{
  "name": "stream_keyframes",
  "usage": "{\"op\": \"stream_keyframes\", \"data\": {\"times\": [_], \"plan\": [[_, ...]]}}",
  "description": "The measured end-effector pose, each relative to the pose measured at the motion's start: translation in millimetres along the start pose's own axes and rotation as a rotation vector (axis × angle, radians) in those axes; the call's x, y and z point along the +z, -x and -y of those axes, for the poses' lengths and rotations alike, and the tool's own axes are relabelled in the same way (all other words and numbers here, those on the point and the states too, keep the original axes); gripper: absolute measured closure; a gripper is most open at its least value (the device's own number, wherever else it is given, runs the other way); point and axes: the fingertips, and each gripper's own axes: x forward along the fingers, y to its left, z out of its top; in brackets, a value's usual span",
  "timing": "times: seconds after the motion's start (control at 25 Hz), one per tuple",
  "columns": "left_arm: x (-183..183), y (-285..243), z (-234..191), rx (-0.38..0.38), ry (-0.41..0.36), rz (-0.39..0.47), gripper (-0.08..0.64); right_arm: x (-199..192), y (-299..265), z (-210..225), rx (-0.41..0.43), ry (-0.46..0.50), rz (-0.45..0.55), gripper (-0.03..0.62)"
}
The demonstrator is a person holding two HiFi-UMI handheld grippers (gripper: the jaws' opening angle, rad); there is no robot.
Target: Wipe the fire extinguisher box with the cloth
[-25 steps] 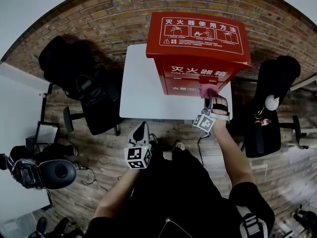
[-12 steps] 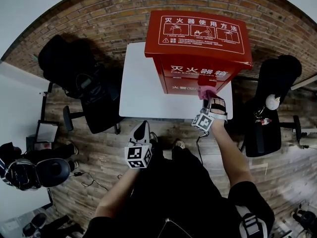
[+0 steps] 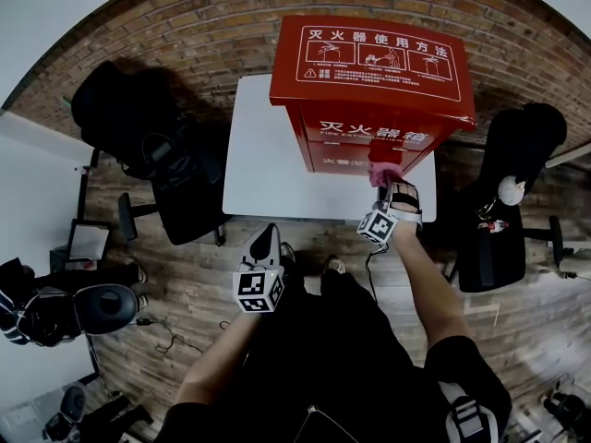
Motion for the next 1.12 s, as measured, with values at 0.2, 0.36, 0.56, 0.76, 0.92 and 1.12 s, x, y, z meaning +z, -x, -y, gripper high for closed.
{"op": "stream_keyframes", "data": {"times": [0.2,0.36,0.56,0.76,0.92,1.12], "plan": [[-2,-1,-1,0.005,0.0,-0.009,0.541,-2,-7,-13,0.028,0.017,-0.003,0.469],[-3,-1,-1,0.006,-0.002,-0.014,0.541,-5,-14,-25,0.051,0.026,-0.006,0.469],[-4,-1,-5,0.014,-0.004,-0.02,0.541,-7,-22,-42,0.085,0.022,-0.009,0.469],[-5,0,-7,0.021,-0.003,-0.021,0.541,-9,-28,-54,0.114,0.018,-0.008,0.469],[-6,2,-11,0.027,0.003,-0.023,0.541,-13,-35,-70,0.15,0.014,-0.018,0.469],[-14,2,-18,0.043,0.009,-0.038,0.541,-15,-45,-87,0.184,0.003,-0.034,0.469]]}}
